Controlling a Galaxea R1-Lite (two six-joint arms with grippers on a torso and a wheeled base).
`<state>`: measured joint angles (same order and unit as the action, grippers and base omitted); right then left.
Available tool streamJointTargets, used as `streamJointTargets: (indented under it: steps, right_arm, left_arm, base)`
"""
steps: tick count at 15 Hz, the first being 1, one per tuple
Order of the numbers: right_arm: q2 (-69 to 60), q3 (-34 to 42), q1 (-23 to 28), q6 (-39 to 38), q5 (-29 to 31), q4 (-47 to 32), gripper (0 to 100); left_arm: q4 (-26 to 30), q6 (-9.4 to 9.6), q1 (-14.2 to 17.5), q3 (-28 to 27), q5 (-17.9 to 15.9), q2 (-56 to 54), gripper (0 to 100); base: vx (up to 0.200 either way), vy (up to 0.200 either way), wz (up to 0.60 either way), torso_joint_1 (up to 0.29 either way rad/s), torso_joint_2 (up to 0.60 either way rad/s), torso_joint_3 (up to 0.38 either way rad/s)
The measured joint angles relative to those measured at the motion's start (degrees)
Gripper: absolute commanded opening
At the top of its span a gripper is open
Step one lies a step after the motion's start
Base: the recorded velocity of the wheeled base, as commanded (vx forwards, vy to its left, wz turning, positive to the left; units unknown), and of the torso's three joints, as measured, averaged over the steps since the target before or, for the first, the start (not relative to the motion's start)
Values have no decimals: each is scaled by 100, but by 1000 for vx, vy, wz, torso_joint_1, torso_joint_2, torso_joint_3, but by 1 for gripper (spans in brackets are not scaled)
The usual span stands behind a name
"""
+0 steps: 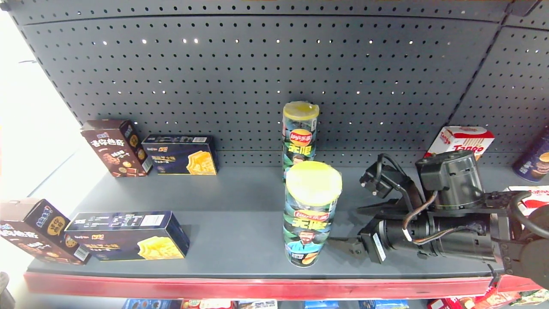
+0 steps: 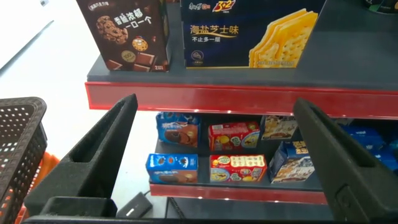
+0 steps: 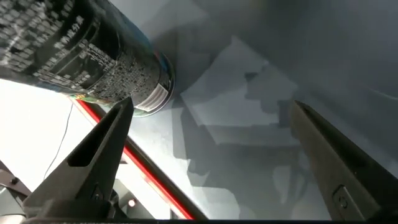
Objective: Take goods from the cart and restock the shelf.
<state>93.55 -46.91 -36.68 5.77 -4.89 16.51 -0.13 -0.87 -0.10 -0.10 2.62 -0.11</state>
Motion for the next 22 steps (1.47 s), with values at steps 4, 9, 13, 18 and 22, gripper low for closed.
streamJointTargets:
  steps: [4,9,13,18,22]
  right_arm:
    - [127,-63,-22,0,0,130,100]
    - [-210,129,138,-13,13,133,100]
    - [-1180,395,879,-44,90,133,100]
    - [-3201,1197,2149,-57,126,104,100]
    - [-5461,2684,2704,-52,383,29,100]
  left_arm:
    - [2,0,0,0,0,0,100]
    - [0,0,0,0,6,1,100]
    - [0,0,0,0,9,1,100]
    - [4,9,0,0,-2,1,100]
    - [4,9,0,0,-9,4,100]
  base:
    - [0,0,0,0,0,0]
    - [0,0,0,0,0,0]
    - [0,0,0,0,0,0]
    - [0,0,0,0,0,0]
    - [0,0,0,0,0,0]
